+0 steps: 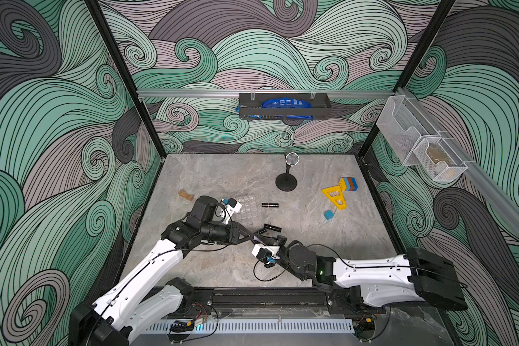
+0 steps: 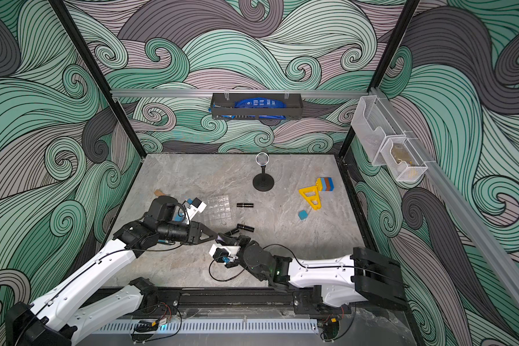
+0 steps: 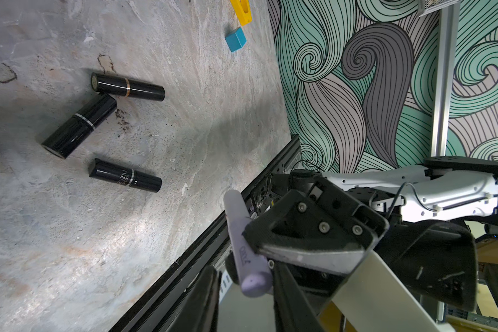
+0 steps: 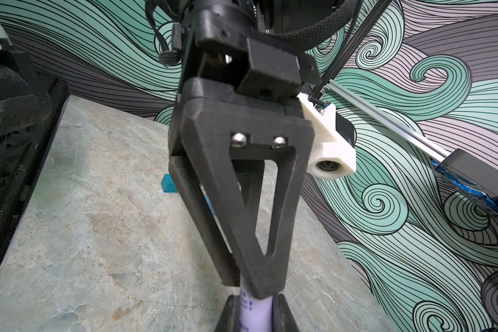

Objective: Arrange the lipsticks in the organizer
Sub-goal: Pick up the lipstick at the center of the board.

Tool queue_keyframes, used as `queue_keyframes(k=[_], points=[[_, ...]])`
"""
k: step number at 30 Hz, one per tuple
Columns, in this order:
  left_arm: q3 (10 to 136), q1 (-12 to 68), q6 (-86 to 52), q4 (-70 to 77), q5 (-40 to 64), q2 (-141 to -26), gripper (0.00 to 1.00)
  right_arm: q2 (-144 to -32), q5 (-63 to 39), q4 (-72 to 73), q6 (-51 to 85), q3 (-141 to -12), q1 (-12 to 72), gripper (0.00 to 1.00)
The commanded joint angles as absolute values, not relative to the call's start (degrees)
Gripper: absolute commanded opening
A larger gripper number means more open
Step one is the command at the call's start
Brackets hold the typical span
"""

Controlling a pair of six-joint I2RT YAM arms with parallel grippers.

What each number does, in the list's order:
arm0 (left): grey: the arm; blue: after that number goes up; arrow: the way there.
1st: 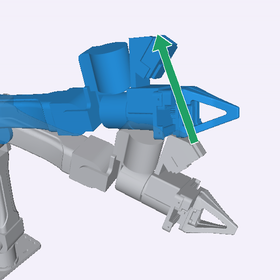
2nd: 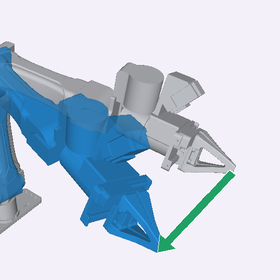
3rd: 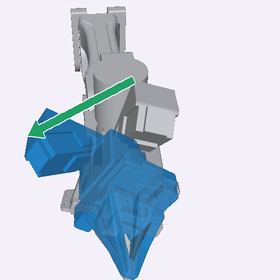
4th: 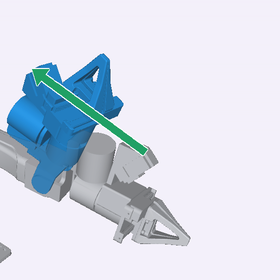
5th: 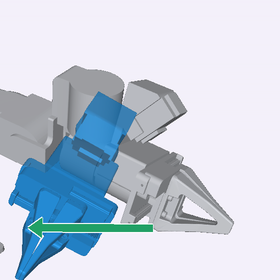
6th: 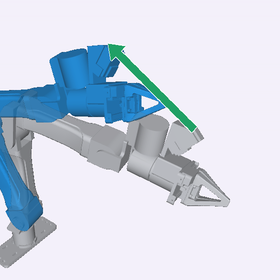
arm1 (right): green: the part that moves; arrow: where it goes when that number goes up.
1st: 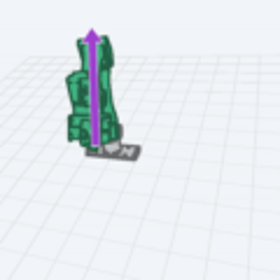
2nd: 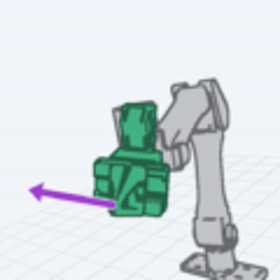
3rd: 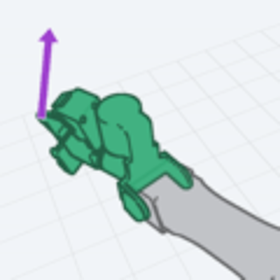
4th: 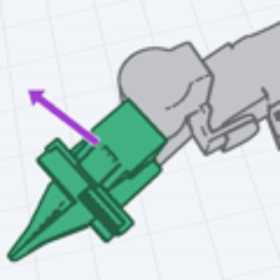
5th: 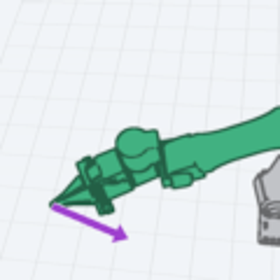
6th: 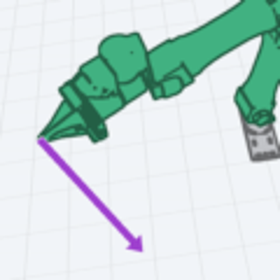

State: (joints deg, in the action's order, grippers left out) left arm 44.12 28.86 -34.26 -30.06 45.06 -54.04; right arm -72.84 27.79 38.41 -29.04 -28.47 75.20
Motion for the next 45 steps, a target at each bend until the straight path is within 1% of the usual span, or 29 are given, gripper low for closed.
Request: queue_keyframes(k=[1, 6, 12, 17, 19, 20, 21, 23, 27, 30, 32, 33, 36, 38, 40, 42, 45], points=[[46.82, 29.79, -32.71, -30.94, 45.08, -54.8, 0.34, -73.32, 27.02, 41.31, -28.66, -28.65, 75.42, 0.1], [47.17, 30.41, -31.86, -31.43, 44.96, -55.91, 0.32, -73.11, 25.87, 40.47, -27.59, -28.98, 75.41, 0.11], [48.08, 30.46, -31.3, -31.51, 45.29, -56.64, 0.18, -73.13, 25.58, 40.56, -27.17, -28.86, 75.42, 0.13], [48.16, 30.41, -31.03, -31.55, 45.72, -57.07, 0.1, -73.32, 25.14, 38.9, -25.76, -29.91, 75.45, 0.16], [49.02, 30.35, -30.7, -32.48, 44.85, -57.06, 0.08, -72.89, 25.23, 38.49, -23.13, -30.05, 74.76, 0.2], [49.34, 30.29, -30.26, -33.22, 43.91, -57.04, 0.08, -72.48, 25.01, 38.0, -21.8, -30.18, 74.23, 0.24], [49.65, 30.19, -30.16, -33.71, 42.78, -57.09, 0.07, -71.78, 24.66, 37.31, -19.91, -30.23, 73.6, 0.28], [50.19, 29.31, -30.15, -33.72, 41.36, -57.28, 0.07, -69.73, 22.56, 34.74, -15.91, -30.63, 72.23, 0.4], [51.89, 26.5, -31.04, -32.49, 40.01, -59.51, 0.07, -63.84, 17.88, 28.61, -5.26, -31.03, 68.16, 0.56], [52.37, 25.44, -33.1, -29.28, 40.99, -61.37, 0.07, -58.83, 15.03, 25.02, 4.53, -30.63, 64.11, 0.62], [52.83, 24.83, -33.99, -27.95, 41.92, -62.34, 0.07, -56.34, 12.95, 21.89, 13.79, -30.57, 60.17, 0.62], [53.1, 24.33, -34.28, -27.28, 42.61, -62.83, 0.07, -55.31, 9.91, 19.63, 20.26, -30.96, 56.42, 0.62], [53.41, 23.18, -35.8, -23.89, 44.52, -63.59, 0.07, -54.61, -2.5, 14.39, 40.07, -31.74, 46.25, 0.56], [52.82, 23.12, -39.04, -19.15, 45.26, -63.63, 0.07, -55.34, -9.81, 14.1, 48.93, -31.48, 42.14, 0.53], [49.95, 23.23, -43.78, -11.26, 46.95, -63.54, 0.07, -55.67, -14.6, 15.33, 55.77, -31.25, 40.62, 0.53], [46.67, 23.27, -47.48, -4.49, 47.05, -63.38, 0.07, -55.78, -15.96, 16.33, 60.83, -31.13, 40.58, 0.56], [44.03, 23.26, -50.42, 0.74, 47.17, -63.52, 0.07, -56.16, -16.46, 17.68, 67.22, -30.71, 40.58, 0.62]])
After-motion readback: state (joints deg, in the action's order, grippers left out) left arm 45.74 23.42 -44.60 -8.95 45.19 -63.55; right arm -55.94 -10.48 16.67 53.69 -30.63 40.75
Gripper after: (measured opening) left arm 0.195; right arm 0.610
